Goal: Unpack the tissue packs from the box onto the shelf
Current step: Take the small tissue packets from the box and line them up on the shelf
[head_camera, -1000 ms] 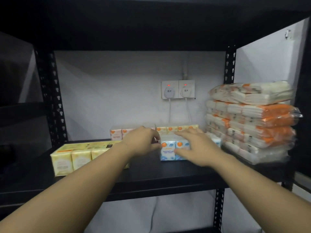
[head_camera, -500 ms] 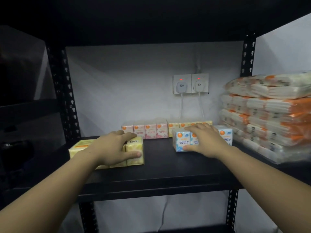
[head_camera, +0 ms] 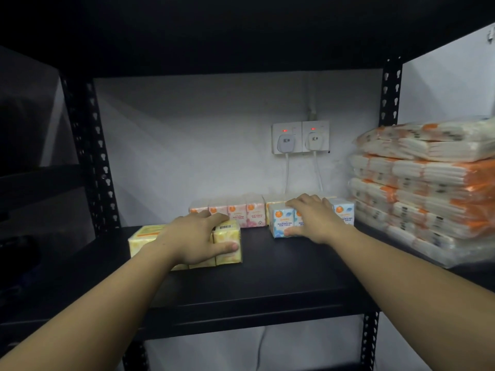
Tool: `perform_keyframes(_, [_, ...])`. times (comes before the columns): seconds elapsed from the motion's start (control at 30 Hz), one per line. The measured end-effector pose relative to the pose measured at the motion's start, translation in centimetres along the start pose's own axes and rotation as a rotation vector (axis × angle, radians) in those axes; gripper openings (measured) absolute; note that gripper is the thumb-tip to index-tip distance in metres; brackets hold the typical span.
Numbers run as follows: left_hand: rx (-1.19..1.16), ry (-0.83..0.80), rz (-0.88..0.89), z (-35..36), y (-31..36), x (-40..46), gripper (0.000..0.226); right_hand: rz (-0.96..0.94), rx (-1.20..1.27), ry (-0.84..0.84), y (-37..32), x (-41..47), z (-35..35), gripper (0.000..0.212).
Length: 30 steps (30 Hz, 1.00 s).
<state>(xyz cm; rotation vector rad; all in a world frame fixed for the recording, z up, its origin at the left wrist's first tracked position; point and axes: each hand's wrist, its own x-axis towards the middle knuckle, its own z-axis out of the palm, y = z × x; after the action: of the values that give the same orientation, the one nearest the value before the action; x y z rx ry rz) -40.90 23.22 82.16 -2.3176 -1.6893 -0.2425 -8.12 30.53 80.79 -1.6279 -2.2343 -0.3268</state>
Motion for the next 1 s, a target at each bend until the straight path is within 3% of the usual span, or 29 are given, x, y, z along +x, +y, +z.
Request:
perform_keyframes(0.27, [-0.057, -0.043, 0.018, -0.7, 0.7, 0.6, 0.098, -0.023, 0.002, -0.019, -0.1, -0.4, -0.3, 0.091])
perform_keyframes(0.37, [-0.119, -0.073, 0.028, -1.5, 0.5, 0.0, 0.105, -0.083, 0.049, 0.067, -2.0, -1.0, -0.6, 0.097])
perform_keyframes(0.47, [-0.138, -0.049, 0.002, -2.5, -0.9, -1.3, 0.104, -0.159, 0.221, 0.144, -5.0, -1.8, -0.8, 0.089])
perform_keyframes(0.7, [-0.456, -0.020, -0.224, -2.3, -8.7, -7.5, 0.100, -0.147, 0.641, -0.005, -9.8, -3.1, 0.1, 0.073])
perform_keyframes(0.87, [-0.537, 0.145, -0.171, -0.2, -9.4, -9.5, 0.068, -0.126, 0.794, -0.158, -10.8, -3.6, 0.8, 0.057])
perform_keyframes(1.0, [-0.646, 0.238, -0.189, -0.5, -9.3, -9.4, 0.055, -0.110, 0.856, -0.089, -11.1, -3.5, 0.3, 0.049])
